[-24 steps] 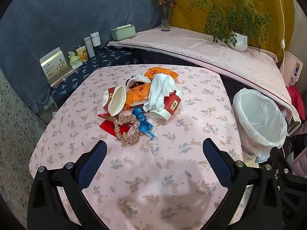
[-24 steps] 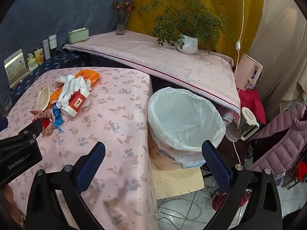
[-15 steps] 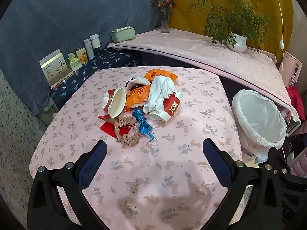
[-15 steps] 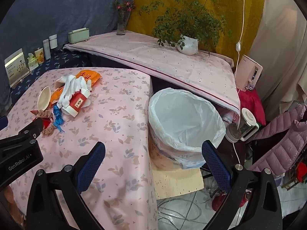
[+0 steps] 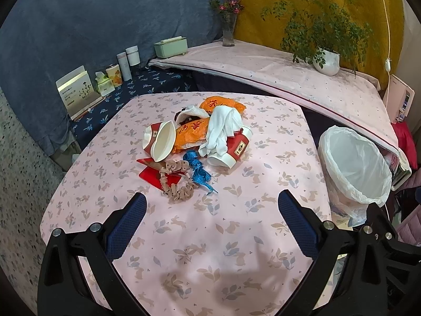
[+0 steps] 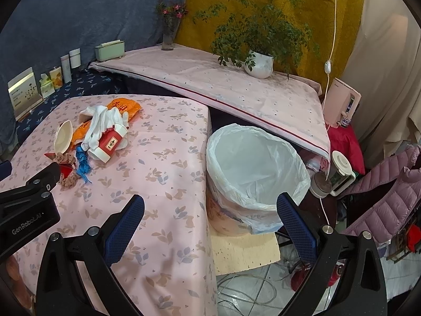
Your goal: Collect trash
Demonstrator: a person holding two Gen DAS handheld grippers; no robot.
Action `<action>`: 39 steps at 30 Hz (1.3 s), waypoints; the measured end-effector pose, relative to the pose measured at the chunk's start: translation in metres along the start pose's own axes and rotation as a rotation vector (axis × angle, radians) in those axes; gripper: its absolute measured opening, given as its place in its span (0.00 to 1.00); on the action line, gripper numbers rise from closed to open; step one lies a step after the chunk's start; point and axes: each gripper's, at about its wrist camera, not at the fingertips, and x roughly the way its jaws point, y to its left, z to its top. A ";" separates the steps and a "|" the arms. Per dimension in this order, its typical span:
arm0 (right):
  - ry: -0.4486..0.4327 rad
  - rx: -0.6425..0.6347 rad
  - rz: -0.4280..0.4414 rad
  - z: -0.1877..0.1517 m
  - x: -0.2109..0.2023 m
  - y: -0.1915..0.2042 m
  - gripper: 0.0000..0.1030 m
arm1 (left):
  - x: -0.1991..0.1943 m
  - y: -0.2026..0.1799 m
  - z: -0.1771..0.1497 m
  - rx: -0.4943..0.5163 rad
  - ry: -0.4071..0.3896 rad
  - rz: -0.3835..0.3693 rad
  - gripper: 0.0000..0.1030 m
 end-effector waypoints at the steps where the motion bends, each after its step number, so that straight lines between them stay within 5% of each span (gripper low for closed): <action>1: -0.001 -0.001 -0.002 0.001 0.000 0.001 0.93 | 0.000 0.000 0.001 -0.001 0.000 0.000 0.93; 39: -0.016 -0.003 -0.009 0.001 -0.004 0.000 0.93 | -0.002 0.004 0.002 -0.006 -0.012 -0.003 0.93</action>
